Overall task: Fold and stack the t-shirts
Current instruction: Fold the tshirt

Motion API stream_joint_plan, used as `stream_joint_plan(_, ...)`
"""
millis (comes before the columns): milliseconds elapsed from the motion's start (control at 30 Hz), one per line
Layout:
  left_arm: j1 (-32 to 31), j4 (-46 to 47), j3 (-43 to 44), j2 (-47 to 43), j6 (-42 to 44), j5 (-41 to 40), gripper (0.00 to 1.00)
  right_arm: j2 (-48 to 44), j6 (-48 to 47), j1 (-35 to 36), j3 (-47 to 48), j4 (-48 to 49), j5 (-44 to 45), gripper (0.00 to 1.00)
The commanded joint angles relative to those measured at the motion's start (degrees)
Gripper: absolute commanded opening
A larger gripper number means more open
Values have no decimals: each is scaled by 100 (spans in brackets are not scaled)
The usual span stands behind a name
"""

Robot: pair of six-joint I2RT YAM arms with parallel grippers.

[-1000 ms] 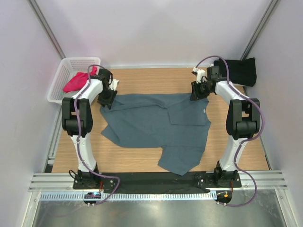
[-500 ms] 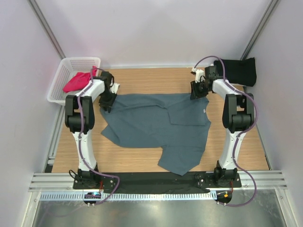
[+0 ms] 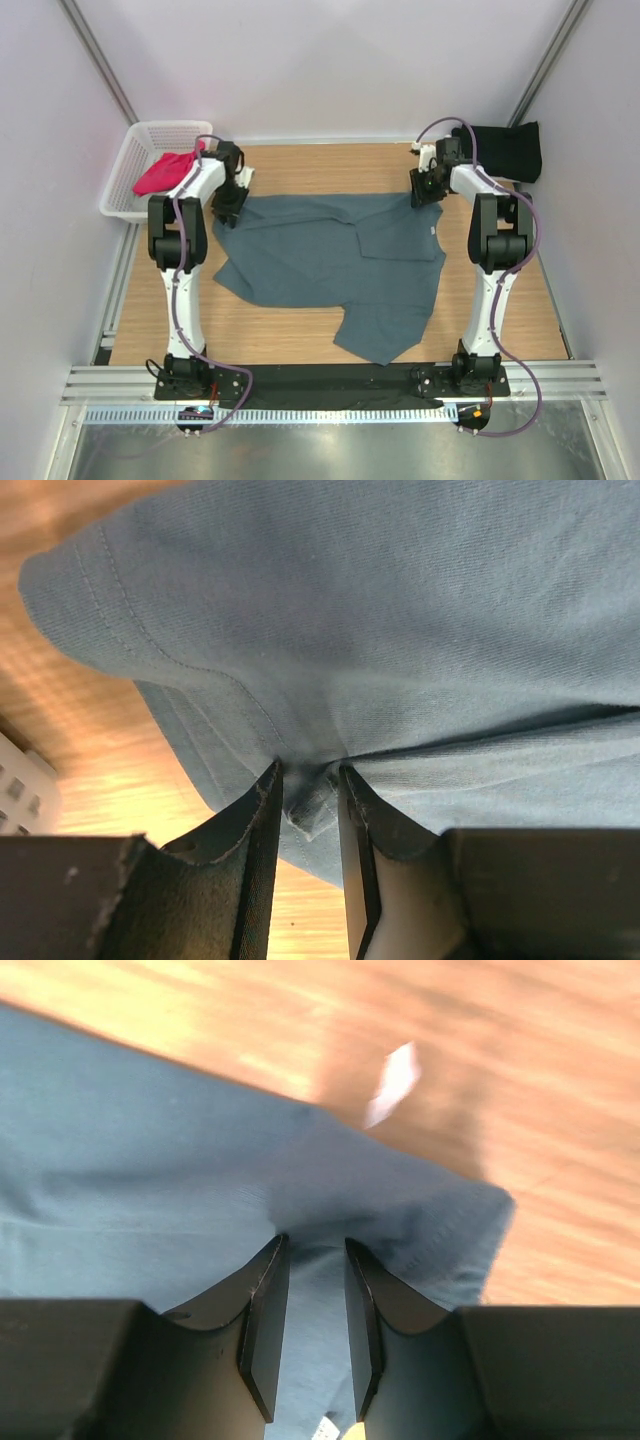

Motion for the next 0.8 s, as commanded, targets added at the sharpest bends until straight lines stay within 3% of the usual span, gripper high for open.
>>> stream_joint_plan(0, 51, 17, 354, 298, -5, -95, 31, 246, 4, -170, 410, 159, 434, 35)
stream_joint_plan(467, -19, 166, 2024, 958, 83, -227, 33, 1029, -31, -187, 1623, 256, 628, 36)
stream_joint_plan(667, -81, 254, 2411, 361, -4, 300, 35, 661, 30, -170, 1668, 116, 356, 36)
stream_joint_plan(767, -99, 228, 2420, 88, -180, 984, 36, 336, 110, -161, 1519, 54, 189, 36)
